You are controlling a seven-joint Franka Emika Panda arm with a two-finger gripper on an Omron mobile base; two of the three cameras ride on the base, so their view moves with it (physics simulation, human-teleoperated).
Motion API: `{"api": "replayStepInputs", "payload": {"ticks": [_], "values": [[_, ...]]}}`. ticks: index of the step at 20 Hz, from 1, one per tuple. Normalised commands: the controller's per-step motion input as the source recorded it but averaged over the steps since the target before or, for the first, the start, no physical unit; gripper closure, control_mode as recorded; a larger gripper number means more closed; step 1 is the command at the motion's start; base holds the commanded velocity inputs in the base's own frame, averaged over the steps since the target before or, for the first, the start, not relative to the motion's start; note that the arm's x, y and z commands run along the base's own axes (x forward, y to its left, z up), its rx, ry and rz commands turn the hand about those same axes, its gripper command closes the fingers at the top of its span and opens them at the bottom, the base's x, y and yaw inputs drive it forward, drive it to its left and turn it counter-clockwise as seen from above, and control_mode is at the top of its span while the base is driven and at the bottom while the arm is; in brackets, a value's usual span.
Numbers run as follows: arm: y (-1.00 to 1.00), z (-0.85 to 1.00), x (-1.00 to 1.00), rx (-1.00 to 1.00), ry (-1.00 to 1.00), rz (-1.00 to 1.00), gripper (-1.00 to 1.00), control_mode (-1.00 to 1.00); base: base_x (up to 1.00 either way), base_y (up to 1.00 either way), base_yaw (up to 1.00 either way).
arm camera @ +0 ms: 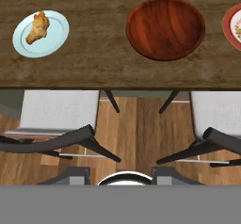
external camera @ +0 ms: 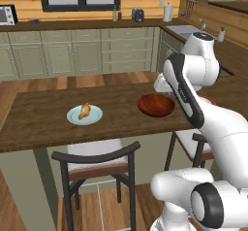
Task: Pick the chicken drumstick and sweet potato from their plates and place them in the bowl. Then put the bowl in the fridge.
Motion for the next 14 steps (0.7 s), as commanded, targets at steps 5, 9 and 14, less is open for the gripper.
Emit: {"api": "replayStepInputs", "payload": {"ticks": [5,9,14], "values": [[0.00,-0.04,-0.43,0.00,0.00,0.00,-1.00,-1.00,0.00,0.00,0.00],[-0.27,-0.14,-0.55,0.00,0.02,0.00,-1.00,-1.00,0.00,0.00,0.00],[-0.88,-0.21,-0.16,0.00,0.00,0.00,-1.00,-1.00,0.00,0.00,0.00]]}}
